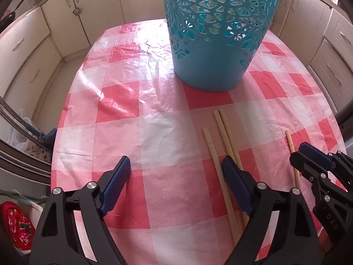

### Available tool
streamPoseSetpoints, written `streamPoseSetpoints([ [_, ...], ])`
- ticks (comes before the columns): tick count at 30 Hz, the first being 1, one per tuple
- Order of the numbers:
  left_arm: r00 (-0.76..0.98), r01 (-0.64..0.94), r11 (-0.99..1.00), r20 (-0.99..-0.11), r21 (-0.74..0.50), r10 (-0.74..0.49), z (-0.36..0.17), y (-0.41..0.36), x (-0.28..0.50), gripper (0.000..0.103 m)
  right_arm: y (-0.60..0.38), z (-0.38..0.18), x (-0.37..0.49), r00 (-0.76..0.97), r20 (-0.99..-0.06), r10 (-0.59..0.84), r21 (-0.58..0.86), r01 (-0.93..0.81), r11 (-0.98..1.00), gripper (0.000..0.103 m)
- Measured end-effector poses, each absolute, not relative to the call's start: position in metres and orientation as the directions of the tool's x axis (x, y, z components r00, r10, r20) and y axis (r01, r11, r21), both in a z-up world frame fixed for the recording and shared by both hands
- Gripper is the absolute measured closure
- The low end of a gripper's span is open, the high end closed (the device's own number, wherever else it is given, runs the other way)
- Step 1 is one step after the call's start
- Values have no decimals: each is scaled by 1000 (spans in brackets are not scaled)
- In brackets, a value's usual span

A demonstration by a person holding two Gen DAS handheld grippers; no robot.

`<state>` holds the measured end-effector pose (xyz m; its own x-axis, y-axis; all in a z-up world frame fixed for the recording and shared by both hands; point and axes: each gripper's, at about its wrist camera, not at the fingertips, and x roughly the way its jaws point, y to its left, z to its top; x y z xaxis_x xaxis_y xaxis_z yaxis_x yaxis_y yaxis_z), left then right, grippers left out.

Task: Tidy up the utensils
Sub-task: 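Reach the left tool to the chopsticks and grasp one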

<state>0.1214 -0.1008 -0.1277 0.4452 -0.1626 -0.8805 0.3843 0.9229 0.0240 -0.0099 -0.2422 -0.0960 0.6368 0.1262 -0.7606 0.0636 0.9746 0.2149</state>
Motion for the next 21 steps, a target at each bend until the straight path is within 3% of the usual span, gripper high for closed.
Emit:
streamPoseSetpoints([
  [1, 451, 396, 918, -876, 25, -171, -127, -103, 121, 33, -241, -96, -9, 636, -762, 123, 211, 64, 975, 78],
  [4, 458, 436, 900, -865, 18, -205, -124, -110, 119, 57, -239, -96, -7, 632, -767, 111, 188, 57, 980, 78],
  [6, 454, 469, 883, -861, 11, -231, -123, -114, 119, 79, -237, -96, -7, 629, -772, 94, 164, 54, 985, 83],
  [8, 438, 496, 868, -862, -5, -256, -122, -117, 120, 93, -238, -96, -6, 626, -775, 85, 156, 60, 986, 90],
  [16, 425, 481, 876, -868, -21, -255, -122, -111, 133, 98, -253, -94, 3, 615, -786, 61, 162, 110, 981, 93],
  [21, 428, 464, 886, -871, -16, -240, -122, -109, 133, 96, -252, -96, -1, 610, -789, 75, 175, 105, 979, 89],
])
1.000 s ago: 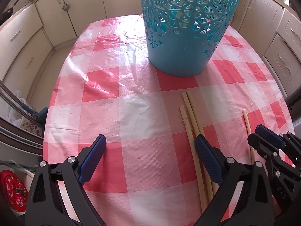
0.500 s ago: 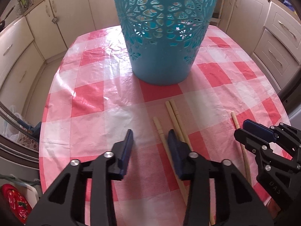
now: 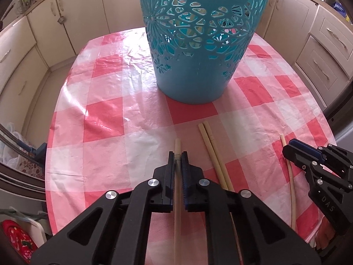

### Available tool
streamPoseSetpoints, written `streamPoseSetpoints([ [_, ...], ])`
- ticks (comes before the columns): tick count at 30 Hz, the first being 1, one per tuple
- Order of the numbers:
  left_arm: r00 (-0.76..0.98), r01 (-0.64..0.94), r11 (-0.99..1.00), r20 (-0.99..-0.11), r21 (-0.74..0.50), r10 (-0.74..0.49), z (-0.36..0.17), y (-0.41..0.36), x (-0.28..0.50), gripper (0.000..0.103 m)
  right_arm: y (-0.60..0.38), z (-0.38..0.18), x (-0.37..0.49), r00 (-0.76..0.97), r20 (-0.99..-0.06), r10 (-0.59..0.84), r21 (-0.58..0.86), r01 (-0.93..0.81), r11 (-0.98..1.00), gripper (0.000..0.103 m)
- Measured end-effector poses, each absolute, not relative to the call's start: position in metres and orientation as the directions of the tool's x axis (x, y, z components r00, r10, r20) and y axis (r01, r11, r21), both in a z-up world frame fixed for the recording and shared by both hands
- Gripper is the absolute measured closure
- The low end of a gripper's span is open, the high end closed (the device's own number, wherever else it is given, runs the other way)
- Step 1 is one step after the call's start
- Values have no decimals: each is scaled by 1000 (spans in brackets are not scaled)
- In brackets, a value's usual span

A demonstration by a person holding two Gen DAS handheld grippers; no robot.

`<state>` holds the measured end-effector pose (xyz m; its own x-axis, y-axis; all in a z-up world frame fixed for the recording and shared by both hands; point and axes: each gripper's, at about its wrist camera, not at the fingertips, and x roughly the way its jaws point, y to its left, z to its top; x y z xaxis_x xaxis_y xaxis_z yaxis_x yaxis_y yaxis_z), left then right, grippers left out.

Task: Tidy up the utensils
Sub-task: 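Reach the left tool to the chopsticks and grasp one, then lift the chopstick with the left tool and drop it into the basket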

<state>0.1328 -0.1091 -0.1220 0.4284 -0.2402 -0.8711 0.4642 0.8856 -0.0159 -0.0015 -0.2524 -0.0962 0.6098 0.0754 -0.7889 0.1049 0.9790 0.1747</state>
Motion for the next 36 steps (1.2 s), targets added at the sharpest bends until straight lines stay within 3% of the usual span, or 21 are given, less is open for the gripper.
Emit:
streamPoseSetpoints([
  [6, 435, 466, 885, -869, -9, -237, -121, -110, 131, 98, -240, -96, 1, 605, -793, 64, 130, 66, 989, 97],
  [12, 434, 446, 895, -868, -26, -242, -119, -105, 134, 98, -235, -87, 15, 595, -800, 80, 128, 39, 991, 97],
  [13, 424, 438, 898, -874, -32, -238, -121, -104, 136, 98, -236, -84, 16, 595, -800, 79, 131, 44, 990, 95],
  [15, 419, 434, 900, -876, -39, -240, -121, -103, 136, 96, -241, -79, 15, 603, -795, 64, 126, 61, 990, 70],
  [16, 419, 437, 899, -876, -35, -238, -121, -103, 136, 96, -244, -78, 13, 607, -793, 59, 128, 70, 989, 64],
  [22, 444, 462, 887, -870, 17, -215, -122, -112, 132, 93, -247, -89, 12, 576, -813, 85, 140, 52, 989, 62],
  [23, 436, 467, 884, -871, 2, -228, -122, -112, 133, 98, -243, -92, 12, 567, -819, 85, 126, 33, 991, 68],
  [27, 453, 463, 887, -860, 0, -236, -118, -109, 132, 98, -233, -95, 9, 586, -809, 49, 57, -5, 998, 97],
  [36, 512, 441, 889, -778, -125, -364, -79, -79, 132, 98, -249, -97, 8, 613, -785, 89, 147, 45, 988, 97],
])
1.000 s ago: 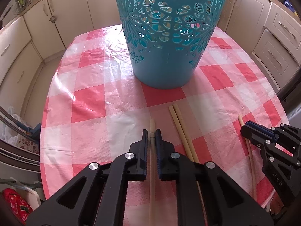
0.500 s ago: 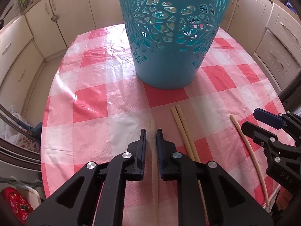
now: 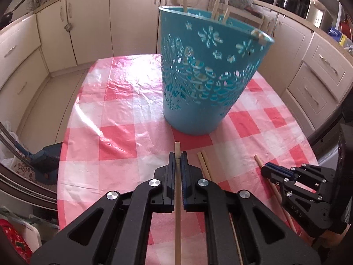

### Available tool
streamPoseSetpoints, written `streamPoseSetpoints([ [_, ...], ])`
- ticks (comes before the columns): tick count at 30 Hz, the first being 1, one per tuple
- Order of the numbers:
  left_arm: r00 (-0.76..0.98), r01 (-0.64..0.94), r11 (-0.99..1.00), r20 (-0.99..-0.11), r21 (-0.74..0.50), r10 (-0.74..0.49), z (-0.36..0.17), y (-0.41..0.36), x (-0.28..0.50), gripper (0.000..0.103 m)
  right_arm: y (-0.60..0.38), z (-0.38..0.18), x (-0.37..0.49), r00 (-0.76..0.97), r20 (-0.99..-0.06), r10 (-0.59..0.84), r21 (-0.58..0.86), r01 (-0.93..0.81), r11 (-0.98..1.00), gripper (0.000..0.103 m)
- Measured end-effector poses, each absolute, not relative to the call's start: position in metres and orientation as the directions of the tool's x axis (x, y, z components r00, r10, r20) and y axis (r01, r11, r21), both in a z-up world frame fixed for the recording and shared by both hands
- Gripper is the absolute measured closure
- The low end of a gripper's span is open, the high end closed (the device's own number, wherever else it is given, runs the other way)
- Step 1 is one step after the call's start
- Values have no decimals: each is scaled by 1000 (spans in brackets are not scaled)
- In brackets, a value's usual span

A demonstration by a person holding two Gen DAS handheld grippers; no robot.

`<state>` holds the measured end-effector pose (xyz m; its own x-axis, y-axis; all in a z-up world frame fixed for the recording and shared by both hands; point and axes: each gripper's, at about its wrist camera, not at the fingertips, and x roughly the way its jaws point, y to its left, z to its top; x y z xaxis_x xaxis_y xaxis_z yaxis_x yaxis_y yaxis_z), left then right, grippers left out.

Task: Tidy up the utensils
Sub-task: 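Lift the chopstick with the left tool and drop it into the basket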

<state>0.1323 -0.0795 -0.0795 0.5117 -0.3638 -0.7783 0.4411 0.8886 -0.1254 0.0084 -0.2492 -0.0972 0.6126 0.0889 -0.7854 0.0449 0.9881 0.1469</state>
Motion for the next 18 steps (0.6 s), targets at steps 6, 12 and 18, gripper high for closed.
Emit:
streamPoseSetpoints([
  [6, 561, 404, 883, -698, -239, -446, -38, -51, 129, 98, -255, -99, 10, 624, -773, 115, 194, 60, 979, 97],
  [12, 632, 433, 858, -587, -275, -507, 25, -45, 122, 98, -257, -99, 11, 626, -771, 120, 207, 68, 976, 97],
  [18, 712, 455, 840, -446, -295, -542, 91, -55, 137, 98, -254, -99, 10, 625, -773, 106, 197, 78, 977, 97],
])
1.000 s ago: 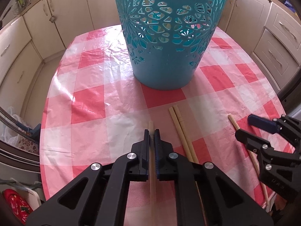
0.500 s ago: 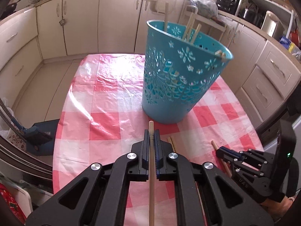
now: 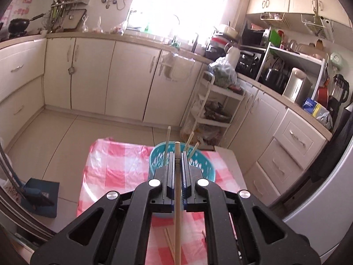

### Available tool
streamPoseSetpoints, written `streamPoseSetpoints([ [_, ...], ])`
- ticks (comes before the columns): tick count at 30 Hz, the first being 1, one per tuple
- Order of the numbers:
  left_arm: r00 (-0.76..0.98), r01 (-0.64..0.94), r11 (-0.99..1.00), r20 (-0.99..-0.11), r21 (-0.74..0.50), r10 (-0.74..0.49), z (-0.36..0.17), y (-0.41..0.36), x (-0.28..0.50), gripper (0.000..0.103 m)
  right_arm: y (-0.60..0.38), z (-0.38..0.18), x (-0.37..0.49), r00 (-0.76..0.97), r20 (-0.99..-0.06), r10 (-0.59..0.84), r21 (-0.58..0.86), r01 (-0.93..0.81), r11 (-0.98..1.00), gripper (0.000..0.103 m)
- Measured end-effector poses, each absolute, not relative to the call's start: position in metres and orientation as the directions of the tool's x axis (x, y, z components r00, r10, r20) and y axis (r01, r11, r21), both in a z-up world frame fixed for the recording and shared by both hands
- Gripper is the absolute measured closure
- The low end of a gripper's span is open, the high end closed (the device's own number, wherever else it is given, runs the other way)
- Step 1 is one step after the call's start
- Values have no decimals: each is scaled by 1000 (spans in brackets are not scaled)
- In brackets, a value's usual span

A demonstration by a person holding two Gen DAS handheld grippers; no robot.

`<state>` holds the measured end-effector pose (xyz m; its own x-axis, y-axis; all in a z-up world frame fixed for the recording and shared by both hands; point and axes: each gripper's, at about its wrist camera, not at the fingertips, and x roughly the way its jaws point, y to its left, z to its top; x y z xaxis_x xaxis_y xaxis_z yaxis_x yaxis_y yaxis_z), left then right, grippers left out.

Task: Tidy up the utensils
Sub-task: 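Lift the chopstick with the left tool and drop it into the basket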

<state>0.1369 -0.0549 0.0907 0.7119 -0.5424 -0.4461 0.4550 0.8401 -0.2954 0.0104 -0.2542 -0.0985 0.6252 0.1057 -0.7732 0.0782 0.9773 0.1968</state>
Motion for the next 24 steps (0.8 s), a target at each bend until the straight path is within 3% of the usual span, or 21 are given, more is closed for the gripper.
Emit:
streamPoseSetpoints([
  [11, 810, 401, 846, -296, -351, -507, 134, -97, 210, 98, -251, -99, 10, 631, -771, 86, 169, 73, 983, 97],
  [24, 820, 326, 879, -359, -349, -446, 63, -122, 258, 98, -251, -99, 12, 630, -771, 93, 177, 71, 982, 96],
])
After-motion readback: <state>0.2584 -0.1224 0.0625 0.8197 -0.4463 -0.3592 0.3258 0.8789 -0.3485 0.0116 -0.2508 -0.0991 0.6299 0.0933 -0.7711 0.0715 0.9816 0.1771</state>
